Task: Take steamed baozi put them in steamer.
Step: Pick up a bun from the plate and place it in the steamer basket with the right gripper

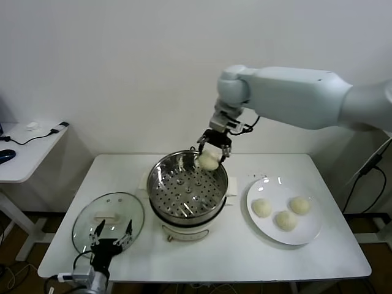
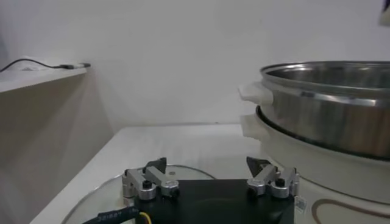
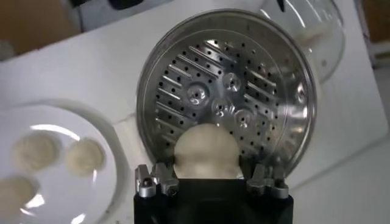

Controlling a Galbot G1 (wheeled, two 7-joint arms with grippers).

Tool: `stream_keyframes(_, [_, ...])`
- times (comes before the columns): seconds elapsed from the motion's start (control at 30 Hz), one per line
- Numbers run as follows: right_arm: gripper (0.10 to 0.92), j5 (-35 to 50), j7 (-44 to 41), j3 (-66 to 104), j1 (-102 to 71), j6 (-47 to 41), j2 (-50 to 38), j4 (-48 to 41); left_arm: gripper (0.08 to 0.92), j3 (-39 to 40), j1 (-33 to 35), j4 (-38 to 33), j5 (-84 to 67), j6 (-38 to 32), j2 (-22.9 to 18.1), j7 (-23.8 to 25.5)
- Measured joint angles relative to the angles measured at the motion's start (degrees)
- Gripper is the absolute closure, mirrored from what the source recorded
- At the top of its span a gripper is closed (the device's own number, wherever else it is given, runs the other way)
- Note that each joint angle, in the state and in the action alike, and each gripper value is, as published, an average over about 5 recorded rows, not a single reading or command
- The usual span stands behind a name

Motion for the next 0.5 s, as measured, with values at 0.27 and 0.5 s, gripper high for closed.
stream_keyframes(0.27, [0.321, -10.7, 1.6, 3.9, -7.7, 6.5, 6.3, -9.6, 0.177, 0.3, -0.1, 0.1, 0.1, -0.1, 0.0, -0.1])
stream_keyframes(0.5, [0.321, -17.5, 3.5, 7.5, -13.5, 9.5, 10.0, -18.0, 0.177, 0.5, 0.0, 0.1, 0.1, -0.2, -0.1, -0.2])
